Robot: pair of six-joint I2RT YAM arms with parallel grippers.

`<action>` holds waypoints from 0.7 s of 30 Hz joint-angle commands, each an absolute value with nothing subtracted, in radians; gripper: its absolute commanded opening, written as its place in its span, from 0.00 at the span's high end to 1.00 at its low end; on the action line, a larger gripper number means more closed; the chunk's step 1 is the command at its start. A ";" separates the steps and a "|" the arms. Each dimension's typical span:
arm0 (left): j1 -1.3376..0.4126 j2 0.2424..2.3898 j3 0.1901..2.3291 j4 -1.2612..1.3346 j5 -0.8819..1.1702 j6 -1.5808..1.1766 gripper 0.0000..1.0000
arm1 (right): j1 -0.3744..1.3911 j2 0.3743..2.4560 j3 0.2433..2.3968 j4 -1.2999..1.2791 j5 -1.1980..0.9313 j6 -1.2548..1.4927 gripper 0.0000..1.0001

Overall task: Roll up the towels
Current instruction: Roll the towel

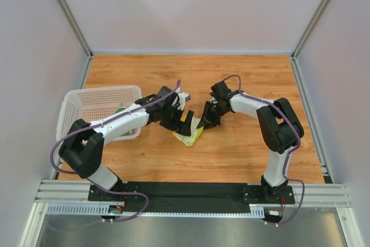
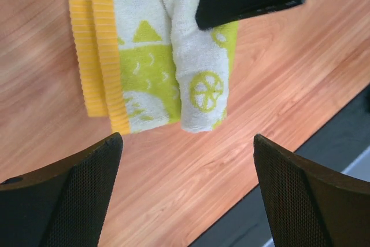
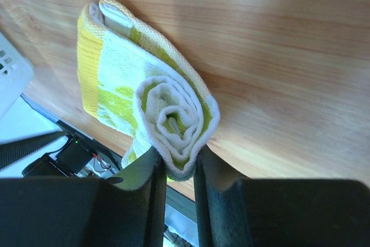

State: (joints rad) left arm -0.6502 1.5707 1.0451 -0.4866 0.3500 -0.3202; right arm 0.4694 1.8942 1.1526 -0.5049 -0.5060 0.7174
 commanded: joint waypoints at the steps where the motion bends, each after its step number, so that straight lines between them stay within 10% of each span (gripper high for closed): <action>1: -0.753 1.509 1.098 -0.534 0.111 -0.249 0.00 | 0.477 1.887 1.224 -0.636 -0.443 0.701 0.89; 21: -1.017 1.770 1.243 -0.520 -0.143 -0.210 0.26 | 0.482 1.922 1.321 -0.746 -0.442 0.712 0.91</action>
State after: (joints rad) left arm -1.0100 1.7580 1.2068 -0.5190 -0.1177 -0.2283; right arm 0.4759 1.9285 1.2953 -0.7368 -0.4446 0.7097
